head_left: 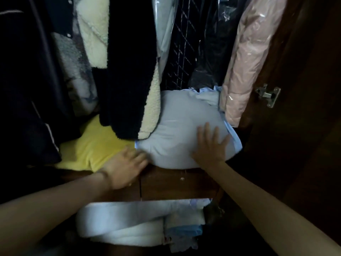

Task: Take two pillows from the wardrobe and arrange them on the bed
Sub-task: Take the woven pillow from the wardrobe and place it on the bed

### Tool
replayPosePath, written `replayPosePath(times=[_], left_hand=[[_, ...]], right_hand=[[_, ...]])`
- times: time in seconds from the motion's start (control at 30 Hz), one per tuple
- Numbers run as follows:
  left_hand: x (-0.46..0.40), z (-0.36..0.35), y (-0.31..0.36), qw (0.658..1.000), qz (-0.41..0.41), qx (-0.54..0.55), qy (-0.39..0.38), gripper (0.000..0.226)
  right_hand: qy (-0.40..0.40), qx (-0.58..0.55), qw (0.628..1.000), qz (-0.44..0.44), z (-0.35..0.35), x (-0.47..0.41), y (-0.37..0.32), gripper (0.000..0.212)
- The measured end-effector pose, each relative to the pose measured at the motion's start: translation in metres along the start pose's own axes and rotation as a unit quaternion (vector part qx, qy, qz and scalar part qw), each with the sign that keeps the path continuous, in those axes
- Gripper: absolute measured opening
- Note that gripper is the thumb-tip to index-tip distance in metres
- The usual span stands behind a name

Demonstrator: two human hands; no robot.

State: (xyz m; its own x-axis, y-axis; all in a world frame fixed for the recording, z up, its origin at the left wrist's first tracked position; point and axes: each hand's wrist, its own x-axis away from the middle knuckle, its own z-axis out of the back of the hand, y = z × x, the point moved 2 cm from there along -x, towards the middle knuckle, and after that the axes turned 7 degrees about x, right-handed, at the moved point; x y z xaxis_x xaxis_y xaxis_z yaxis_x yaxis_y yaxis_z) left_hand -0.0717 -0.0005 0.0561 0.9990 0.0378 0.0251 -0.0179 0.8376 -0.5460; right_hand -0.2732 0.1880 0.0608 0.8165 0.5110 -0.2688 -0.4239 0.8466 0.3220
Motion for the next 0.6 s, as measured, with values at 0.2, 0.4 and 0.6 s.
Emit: replayPosePath(times=[0.2,0.4,0.6], left_hand=[[-0.147,0.091,-0.024,0.984,0.070,0.024,0.164,0.086],[-0.241,0.076,-0.078,0.973,0.161,0.115,0.118,0.117],[-0.295,0.048,-0.091,0.926,0.209,0.300,0.098,0.141]], right_hand=[[-0.005,-0.147,0.988,0.045,0.000,-0.085,-0.019,0.116],[0.000,-0.243,0.969,0.033,-0.028,-0.112,-0.017,0.144],[-0.003,-0.264,0.964,0.023,-0.049,-0.133,-0.027,0.144]])
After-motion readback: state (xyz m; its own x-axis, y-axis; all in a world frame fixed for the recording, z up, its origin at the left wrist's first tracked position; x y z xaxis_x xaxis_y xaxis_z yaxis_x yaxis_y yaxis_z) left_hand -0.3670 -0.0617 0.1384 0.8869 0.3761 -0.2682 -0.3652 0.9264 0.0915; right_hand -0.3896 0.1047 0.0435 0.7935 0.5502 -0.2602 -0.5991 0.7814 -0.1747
